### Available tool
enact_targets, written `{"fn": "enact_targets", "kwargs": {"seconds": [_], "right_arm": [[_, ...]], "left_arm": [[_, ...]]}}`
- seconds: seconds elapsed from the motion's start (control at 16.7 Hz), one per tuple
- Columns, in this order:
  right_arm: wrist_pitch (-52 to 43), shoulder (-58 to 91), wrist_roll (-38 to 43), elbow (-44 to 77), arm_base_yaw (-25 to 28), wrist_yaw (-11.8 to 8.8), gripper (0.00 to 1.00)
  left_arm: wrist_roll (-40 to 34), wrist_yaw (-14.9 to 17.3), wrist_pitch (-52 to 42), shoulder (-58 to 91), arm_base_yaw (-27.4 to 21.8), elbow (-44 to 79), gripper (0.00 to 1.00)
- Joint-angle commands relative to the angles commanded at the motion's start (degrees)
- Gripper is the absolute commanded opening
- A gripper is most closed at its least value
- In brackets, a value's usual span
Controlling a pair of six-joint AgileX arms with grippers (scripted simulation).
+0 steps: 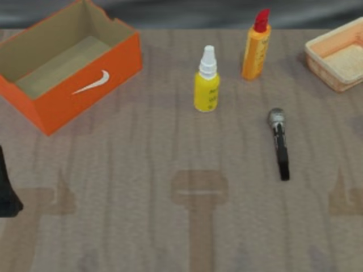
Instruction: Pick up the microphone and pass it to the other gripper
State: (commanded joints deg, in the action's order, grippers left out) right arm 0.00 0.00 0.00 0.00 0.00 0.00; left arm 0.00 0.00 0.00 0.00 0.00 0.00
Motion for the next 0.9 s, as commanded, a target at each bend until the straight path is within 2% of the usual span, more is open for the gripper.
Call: {"fn": "enact_targets", "kwargs": {"seconds": [0.24,0.42,0.66,0.9], "right_arm": [[-1.09,1.75,0.47,1.72,0.52,0.00,1.00],[-5.25,8.94,2.30,8.57,2.30,0.20,1.00],[-14.36,26.77,6.16,23.16,5.81,0.90,1.00],[-25.97,51.65,10.78,40.51,10.07,1.80,1.00]], "left_arm": [[0.00,0.00,0.00,0.00,0.00,0.00,1.00],[0.00,0.00,0.00,0.00,0.00,0.00,1.00],[0.00,0.00,0.00,0.00,0.00,0.00,1.00],[0.00,0.00,0.00,0.00,0.00,0.00,1.00]]}}
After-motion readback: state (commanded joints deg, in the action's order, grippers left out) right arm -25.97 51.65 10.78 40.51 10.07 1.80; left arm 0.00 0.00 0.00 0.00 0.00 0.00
